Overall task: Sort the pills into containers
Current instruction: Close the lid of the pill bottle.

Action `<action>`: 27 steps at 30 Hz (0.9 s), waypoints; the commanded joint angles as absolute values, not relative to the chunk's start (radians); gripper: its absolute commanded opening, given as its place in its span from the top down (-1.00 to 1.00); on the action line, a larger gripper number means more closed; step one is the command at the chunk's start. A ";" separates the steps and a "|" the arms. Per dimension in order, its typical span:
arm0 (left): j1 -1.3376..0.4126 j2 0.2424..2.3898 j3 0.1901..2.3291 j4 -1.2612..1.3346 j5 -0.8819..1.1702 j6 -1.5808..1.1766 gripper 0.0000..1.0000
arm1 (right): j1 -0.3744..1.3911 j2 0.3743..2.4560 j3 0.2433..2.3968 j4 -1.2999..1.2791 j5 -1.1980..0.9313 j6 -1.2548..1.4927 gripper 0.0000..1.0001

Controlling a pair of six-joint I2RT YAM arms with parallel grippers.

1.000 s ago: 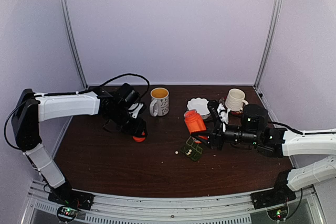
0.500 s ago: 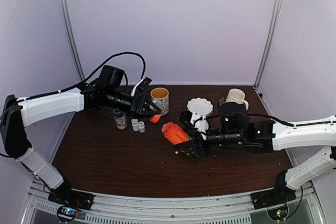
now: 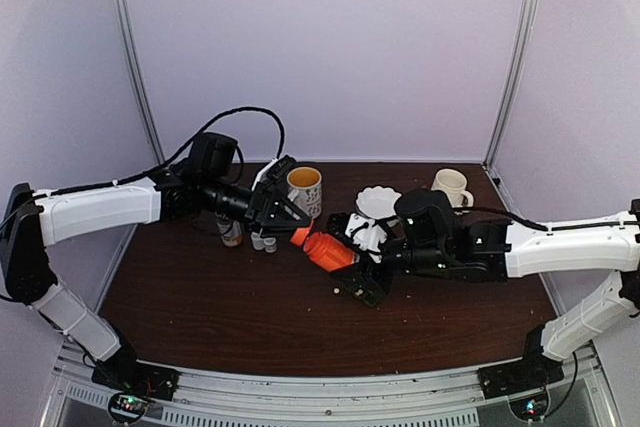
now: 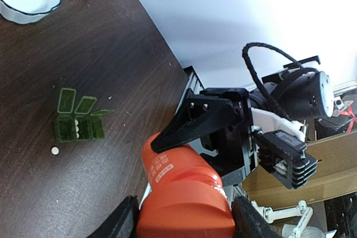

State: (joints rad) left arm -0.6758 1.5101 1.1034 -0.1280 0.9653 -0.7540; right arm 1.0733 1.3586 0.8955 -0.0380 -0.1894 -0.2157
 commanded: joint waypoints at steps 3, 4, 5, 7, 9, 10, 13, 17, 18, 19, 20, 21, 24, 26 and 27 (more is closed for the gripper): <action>-0.704 1.503 1.108 -0.098 1.006 -0.738 -0.04 | 1.078 1.371 0.961 -0.057 -0.150 -0.236 1.00; -0.706 1.503 1.108 -0.098 1.008 -0.738 -0.04 | 1.078 1.373 0.964 -0.060 -0.148 -0.237 1.00; -0.709 1.503 1.109 -0.100 1.011 -0.736 -0.04 | 1.078 1.376 0.967 -0.064 -0.148 -0.240 1.00; -0.714 1.504 1.109 -0.100 1.008 -0.735 -0.04 | 1.078 1.383 0.978 -0.075 -0.143 -0.243 1.00; -0.718 1.509 1.111 -0.109 1.003 -0.733 -0.04 | 1.078 1.390 0.992 -0.091 -0.134 -0.245 1.00; -0.719 1.513 1.113 -0.113 0.999 -0.733 -0.04 | 1.080 1.393 1.002 -0.103 -0.128 -0.244 1.00; -0.722 1.529 1.119 -0.119 0.986 -0.737 -0.04 | 1.095 1.415 1.040 -0.152 -0.075 -0.260 1.00; -0.730 1.556 1.131 -0.133 0.973 -0.738 -0.03 | 1.125 1.459 1.094 -0.232 0.053 -0.282 1.00; -0.731 1.566 1.137 -0.150 0.967 -0.732 -0.03 | 1.130 1.467 1.108 -0.248 0.083 -0.285 1.00; -0.732 1.574 1.143 -0.163 0.961 -0.729 -0.03 | 1.136 1.472 1.118 -0.260 0.124 -0.286 1.00; -0.732 1.581 1.144 -0.167 0.957 -0.731 -0.03 | 1.142 1.479 1.130 -0.272 0.162 -0.285 1.00; -0.731 1.587 1.145 -0.167 0.953 -0.736 -0.03 | 1.147 1.484 1.140 -0.280 0.197 -0.284 1.00; -0.732 1.608 1.143 -0.145 0.942 -0.766 -0.02 | 1.168 1.501 1.173 -0.297 0.310 -0.280 1.00; -0.733 1.618 1.140 -0.115 0.942 -0.793 -0.02 | 1.172 1.506 1.186 -0.301 0.332 -0.267 1.00; -0.734 1.622 1.141 -0.108 0.941 -0.799 -0.01 | 1.173 1.503 1.188 -0.301 0.324 -0.249 1.00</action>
State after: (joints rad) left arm -0.7113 1.5970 1.1179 -0.1547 0.9379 -0.7574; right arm 1.1625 1.5074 1.1286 -0.3389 0.1921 -0.2764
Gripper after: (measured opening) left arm 0.545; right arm 0.531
